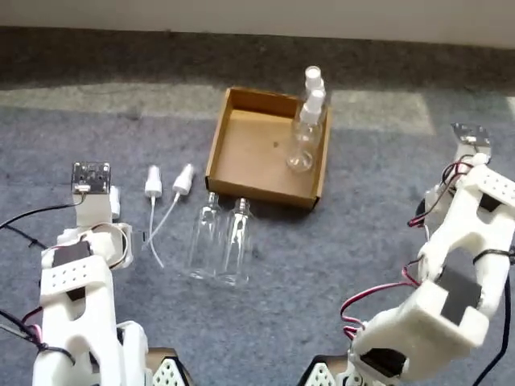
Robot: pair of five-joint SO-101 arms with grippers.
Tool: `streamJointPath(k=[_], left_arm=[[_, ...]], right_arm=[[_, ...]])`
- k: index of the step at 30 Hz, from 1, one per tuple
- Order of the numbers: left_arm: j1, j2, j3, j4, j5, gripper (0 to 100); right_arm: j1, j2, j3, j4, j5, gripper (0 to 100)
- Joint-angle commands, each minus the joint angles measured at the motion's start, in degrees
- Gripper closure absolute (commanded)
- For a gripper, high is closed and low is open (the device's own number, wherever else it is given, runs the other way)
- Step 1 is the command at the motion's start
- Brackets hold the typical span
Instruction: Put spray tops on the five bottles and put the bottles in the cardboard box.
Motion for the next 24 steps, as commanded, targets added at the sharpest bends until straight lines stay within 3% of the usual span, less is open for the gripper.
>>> streamJointPath(k=[1, 5, 11, 17, 24], left_arm=[[4.4, 0.4, -10.2, 7.5, 0.0, 74], [8.0, 2.1, -23.3, 17.7, 0.4, 74], [11.6, 14.8, -41.5, 24.4, 0.4, 74], [12.8, 32.3, -54.7, 24.6, 3.9, 74], [13.3, 50.3, -64.7, 24.6, 6.9, 74]], right_arm=[[-3.7, -16.7, 2.6, -2.5, -3.0, 99.3], [-10.2, -32.0, 19.5, -10.2, -3.2, 99.4], [-15.7, -54.3, 45.1, -17.8, -5.0, 99.4], [-15.9, -74.9, 58.9, -14.9, -7.1, 99.4], [-20.6, -88.6, 62.1, -6.8, -7.1, 99.4]])
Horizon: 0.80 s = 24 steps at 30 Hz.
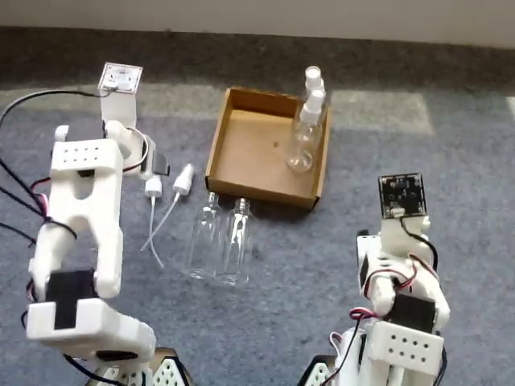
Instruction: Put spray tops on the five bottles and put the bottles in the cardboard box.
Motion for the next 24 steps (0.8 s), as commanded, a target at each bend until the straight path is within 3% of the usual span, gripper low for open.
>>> streamJointPath(k=[1, 10, 24], left_arm=[[1.1, 6.3, -5.9, 0.2, 0.7, 74], [0.8, 16.4, -7.9, -1.8, 0.7, 75], [1.1, 19.0, -9.5, -4.0, 0.7, 92]], right_arm=[[-2.6, -5.1, -0.4, 3.9, -0.4, 99.4], [-4.5, -6.3, -0.2, 5.6, -0.4, 99.4], [-5.9, -6.5, -0.2, 5.7, -0.4, 99.4]])
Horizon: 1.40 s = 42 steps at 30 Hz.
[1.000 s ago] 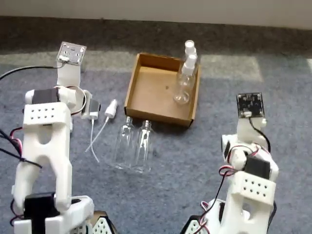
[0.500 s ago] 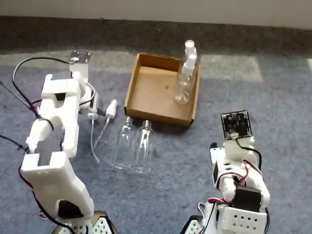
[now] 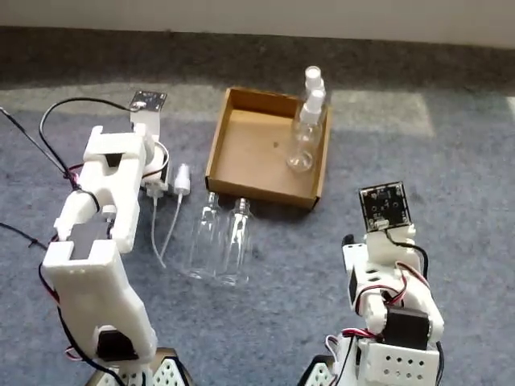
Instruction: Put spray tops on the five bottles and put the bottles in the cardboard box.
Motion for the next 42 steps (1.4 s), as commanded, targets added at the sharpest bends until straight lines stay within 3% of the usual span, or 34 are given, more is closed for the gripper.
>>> streamJointPath(k=[1, 4, 10, 22, 25, 28, 32, 36, 42], left_arm=[[0.6, -1.4, -3.1, -1.1, 0.2, 94], [0.6, -3.3, -5.8, -0.3, 0.2, 96], [0.6, -12.2, -14.5, 11.5, 0.2, 97], [5.5, -46.5, -22.9, 30.3, 0.4, 97], [9.0, -56.5, -20.9, 31.3, 2.9, 96], [12.9, -65.9, -17.0, 30.9, 4.7, 96], [18.5, -75.1, -10.1, 26.4, 7.7, 96], [23.7, -80.7, -1.8, 15.1, 9.1, 96], [30.9, -83.6, 10.7, -4.1, 9.0, 97]], right_arm=[[-0.5, -0.6, -0.2, 0.2, -0.4, 99.4], [-0.5, -0.5, -0.3, 0.2, -0.4, 99.4], [-2.2, -0.3, -0.7, 0.2, -0.4, 99.4], [-21.9, -0.2, -9.8, -0.3, -1.1, 99.4], [-26.5, -0.2, -12.3, -1.5, -6.7, 99.4], [-31.5, -0.5, -12.6, -5.6, -10.8, 99.4], [-39.7, -0.7, -9.0, -6.7, -10.5, 99.4], [-44.6, -0.7, -4.0, -13.1, -9.4, 99.4], [-44.4, -0.7, 8.7, -32.1, -9.4, 99.4]])
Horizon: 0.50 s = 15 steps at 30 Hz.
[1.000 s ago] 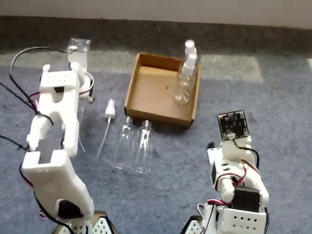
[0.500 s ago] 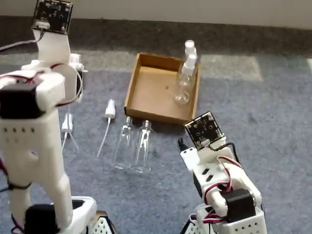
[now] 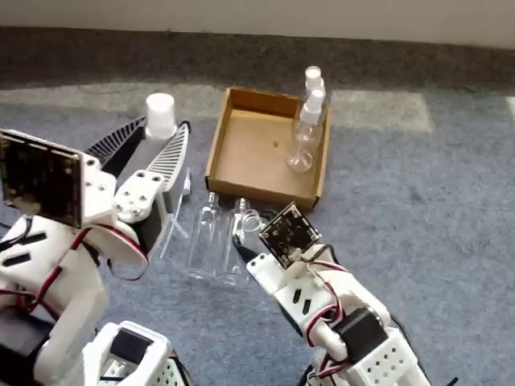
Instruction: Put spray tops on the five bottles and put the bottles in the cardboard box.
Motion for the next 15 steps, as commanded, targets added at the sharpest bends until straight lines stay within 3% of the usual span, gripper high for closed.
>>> streamJointPath(k=[1, 7, 15], left_arm=[[3.4, -0.7, 6.1, -11.6, 0.4, 97], [6.5, -0.6, 15.0, -23.1, 0.6, 97], [8.9, -0.5, 22.6, -28.3, 0.6, 97]], right_arm=[[-0.4, -0.7, 4.5, -10.1, 0.4, 99.4], [-0.3, -0.8, 9.2, -11.9, 0.4, 99.5], [-0.2, -9.5, 10.0, -11.2, 0.4, 99.5]])
